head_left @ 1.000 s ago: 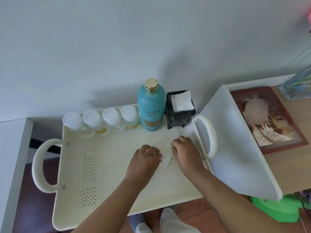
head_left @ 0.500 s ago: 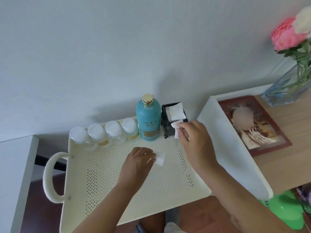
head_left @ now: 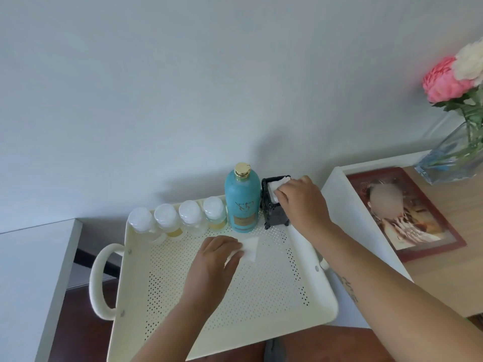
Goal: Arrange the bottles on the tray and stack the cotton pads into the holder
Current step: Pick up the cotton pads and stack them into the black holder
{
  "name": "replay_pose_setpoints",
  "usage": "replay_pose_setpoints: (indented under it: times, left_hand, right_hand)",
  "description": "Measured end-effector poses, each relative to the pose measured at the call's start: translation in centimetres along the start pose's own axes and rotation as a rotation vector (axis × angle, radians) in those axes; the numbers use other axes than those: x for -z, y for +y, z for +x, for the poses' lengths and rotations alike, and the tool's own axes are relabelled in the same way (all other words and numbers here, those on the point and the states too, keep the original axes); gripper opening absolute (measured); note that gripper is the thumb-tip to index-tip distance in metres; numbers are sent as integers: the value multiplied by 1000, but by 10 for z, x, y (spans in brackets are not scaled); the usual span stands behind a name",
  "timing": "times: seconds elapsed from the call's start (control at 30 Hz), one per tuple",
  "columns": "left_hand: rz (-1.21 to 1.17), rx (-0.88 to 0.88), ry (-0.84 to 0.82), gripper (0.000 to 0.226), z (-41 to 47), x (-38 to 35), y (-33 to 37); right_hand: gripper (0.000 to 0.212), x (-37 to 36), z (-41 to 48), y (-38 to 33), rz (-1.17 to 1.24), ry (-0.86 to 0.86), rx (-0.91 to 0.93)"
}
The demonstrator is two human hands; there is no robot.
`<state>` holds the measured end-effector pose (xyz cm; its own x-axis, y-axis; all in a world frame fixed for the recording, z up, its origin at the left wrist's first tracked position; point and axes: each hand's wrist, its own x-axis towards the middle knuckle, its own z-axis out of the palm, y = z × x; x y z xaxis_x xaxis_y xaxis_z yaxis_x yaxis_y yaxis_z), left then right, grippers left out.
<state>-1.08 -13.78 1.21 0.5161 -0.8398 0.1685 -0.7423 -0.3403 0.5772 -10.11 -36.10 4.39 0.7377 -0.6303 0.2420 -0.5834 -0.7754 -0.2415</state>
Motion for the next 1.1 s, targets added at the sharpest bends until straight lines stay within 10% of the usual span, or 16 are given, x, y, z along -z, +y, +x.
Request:
replay_pose_setpoints:
  times: [0.6, 0.87, 1.1]
  left_hand:
    - [-72, 14, 52, 18, 10, 10, 20]
    - [-135, -58, 154, 9, 79, 11, 87]
    - [349, -190, -158, 27, 157, 8, 112]
  right_hand:
    - [53, -17, -19, 16, -22, -166, 127]
    - [51, -6, -56, 27, 238, -54, -93]
    - [49, -17, -78, 42, 319, -63, -139]
